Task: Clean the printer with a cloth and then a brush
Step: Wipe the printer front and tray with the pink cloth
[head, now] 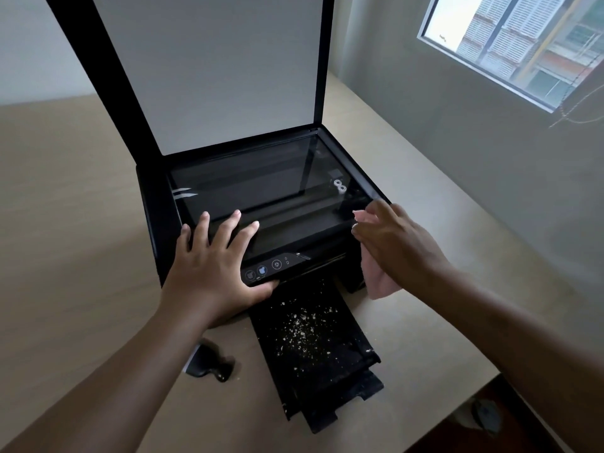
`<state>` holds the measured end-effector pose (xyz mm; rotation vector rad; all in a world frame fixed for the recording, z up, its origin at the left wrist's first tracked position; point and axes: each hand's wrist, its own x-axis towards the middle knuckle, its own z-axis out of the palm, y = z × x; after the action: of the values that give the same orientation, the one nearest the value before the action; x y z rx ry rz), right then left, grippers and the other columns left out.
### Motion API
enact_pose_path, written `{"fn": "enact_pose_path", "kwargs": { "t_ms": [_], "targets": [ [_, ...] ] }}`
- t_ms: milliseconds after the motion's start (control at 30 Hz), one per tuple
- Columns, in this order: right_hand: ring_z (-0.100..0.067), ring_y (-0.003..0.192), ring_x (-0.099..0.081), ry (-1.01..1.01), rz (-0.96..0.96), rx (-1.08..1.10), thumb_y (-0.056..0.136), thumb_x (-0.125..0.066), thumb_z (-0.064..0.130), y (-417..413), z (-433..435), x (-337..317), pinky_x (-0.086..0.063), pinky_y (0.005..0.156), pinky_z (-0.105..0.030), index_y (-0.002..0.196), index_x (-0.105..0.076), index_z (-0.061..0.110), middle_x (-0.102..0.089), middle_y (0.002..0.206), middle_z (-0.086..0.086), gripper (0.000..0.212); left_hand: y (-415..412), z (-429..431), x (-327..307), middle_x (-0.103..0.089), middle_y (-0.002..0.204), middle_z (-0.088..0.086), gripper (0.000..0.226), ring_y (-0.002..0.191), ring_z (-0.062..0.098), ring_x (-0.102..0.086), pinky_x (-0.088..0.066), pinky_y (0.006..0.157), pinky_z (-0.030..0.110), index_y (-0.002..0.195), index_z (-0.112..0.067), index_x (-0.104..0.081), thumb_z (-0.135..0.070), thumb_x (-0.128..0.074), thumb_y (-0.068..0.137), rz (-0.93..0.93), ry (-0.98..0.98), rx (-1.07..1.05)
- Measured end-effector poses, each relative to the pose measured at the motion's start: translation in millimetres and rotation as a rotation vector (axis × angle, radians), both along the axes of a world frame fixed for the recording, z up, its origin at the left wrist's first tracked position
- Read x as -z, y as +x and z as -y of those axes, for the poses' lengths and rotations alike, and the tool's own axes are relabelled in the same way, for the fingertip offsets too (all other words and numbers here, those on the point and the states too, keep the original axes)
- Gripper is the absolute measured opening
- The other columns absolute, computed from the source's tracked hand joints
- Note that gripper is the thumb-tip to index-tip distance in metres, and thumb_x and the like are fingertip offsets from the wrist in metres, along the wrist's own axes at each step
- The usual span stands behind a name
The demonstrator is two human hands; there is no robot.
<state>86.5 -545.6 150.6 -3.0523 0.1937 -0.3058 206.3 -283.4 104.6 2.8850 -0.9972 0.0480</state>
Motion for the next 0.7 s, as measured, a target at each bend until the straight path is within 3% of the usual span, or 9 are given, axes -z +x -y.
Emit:
{"fn": "enact_pose_path", "kwargs": {
  "t_ms": [100,233,333,400,433,500,567,633,700],
  "targets": [
    [-0.019,0.087,-0.047,0.027,0.031,0.004,0.093,-0.059,0.026,-2.0,-3.6,0.2,-0.045,0.073,-0.035,0.107,-0.060,0.016,-0.048,0.101,0.003,0.017,0.0,-1.1,1.8,-0.013,0.163,-0.007,0.103,0.149,0.034,-0.004,-0.007,0.118,0.055,0.150,-0.040,-0.017,-0.090,-0.035,0.062,0.006,0.005,-0.003],
    [-0.025,0.095,-0.055,0.067,0.123,0.135,0.092,-0.059,0.021,11.6,2.6,8.6,-0.051,0.076,-0.035,0.102,-0.069,0.013,-0.056,0.105,-0.004,0.015,0.3,0.9,-0.1,-0.009,0.163,-0.007,0.105,0.149,0.033,-0.001,-0.005,0.118,0.054,0.151,-0.041,-0.013,-0.091,-0.034,0.062,-0.001,0.013,0.000],
    [-0.019,0.091,-0.056,0.379,0.311,0.102,0.093,-0.058,0.013,19.2,-56.2,22.5,-0.047,0.078,-0.019,0.102,-0.070,0.000,-0.060,0.101,-0.011,0.020,0.9,1.4,0.0,-0.007,0.163,-0.008,0.104,0.149,0.033,0.001,-0.005,0.118,0.054,0.150,-0.041,-0.011,-0.092,-0.033,0.062,-0.003,0.012,-0.003],
    [-0.020,0.093,-0.052,0.418,0.296,0.025,0.090,-0.056,0.018,15.5,-97.7,35.1,-0.037,0.086,-0.011,0.099,-0.073,0.003,-0.064,0.101,-0.010,0.023,0.6,0.9,-0.7,-0.006,0.163,-0.008,0.103,0.149,0.032,0.001,-0.004,0.118,0.053,0.150,-0.041,-0.010,-0.093,-0.030,0.063,-0.010,0.016,-0.005],
    [-0.021,0.093,-0.052,0.435,0.272,-0.031,0.091,-0.055,0.022,12.9,-105.0,38.0,-0.037,0.088,-0.011,0.098,-0.074,0.007,-0.065,0.101,-0.008,0.026,0.1,1.1,-0.6,-0.006,0.163,-0.008,0.103,0.149,0.032,0.002,-0.004,0.118,0.053,0.151,-0.042,-0.010,-0.093,-0.030,0.064,-0.012,0.016,-0.008],
    [-0.025,0.093,-0.054,0.399,0.247,-0.069,0.091,-0.051,0.027,10.1,-83.7,41.0,-0.045,0.084,-0.025,0.095,-0.075,0.010,-0.066,0.103,-0.006,0.029,-0.4,1.6,-0.9,-0.005,0.163,-0.009,0.103,0.149,0.032,0.002,-0.004,0.118,0.053,0.151,-0.042,-0.009,-0.092,-0.031,0.063,-0.014,0.022,-0.011],
    [-0.027,0.097,-0.055,0.357,0.241,0.039,0.092,-0.052,0.021,9.7,-55.1,38.5,-0.048,0.082,-0.037,0.097,-0.075,0.012,-0.066,0.105,-0.007,0.025,0.5,1.3,-1.0,-0.005,0.163,-0.009,0.104,0.149,0.032,0.002,-0.004,0.118,0.054,0.150,-0.042,-0.009,-0.091,-0.033,0.062,-0.018,0.026,-0.009],
    [-0.026,0.102,-0.055,0.345,0.205,0.098,0.094,-0.058,0.016,3.1,-41.3,38.1,-0.046,0.086,-0.032,0.103,-0.073,0.015,-0.063,0.107,-0.005,0.018,0.9,0.3,-1.0,-0.004,0.163,-0.009,0.104,0.149,0.032,0.002,-0.003,0.118,0.054,0.150,-0.042,-0.008,-0.091,-0.035,0.062,-0.024,0.022,-0.009],
    [-0.022,0.101,-0.054,0.410,0.204,0.014,0.093,-0.063,0.017,-5.9,-44.6,36.7,-0.045,0.083,-0.024,0.106,-0.072,0.016,-0.060,0.106,-0.002,0.016,1.4,-0.7,-0.8,-0.004,0.163,-0.009,0.104,0.149,0.032,0.003,-0.003,0.118,0.054,0.150,-0.042,-0.008,-0.091,-0.036,0.063,-0.027,0.018,-0.008]
  ]
}}
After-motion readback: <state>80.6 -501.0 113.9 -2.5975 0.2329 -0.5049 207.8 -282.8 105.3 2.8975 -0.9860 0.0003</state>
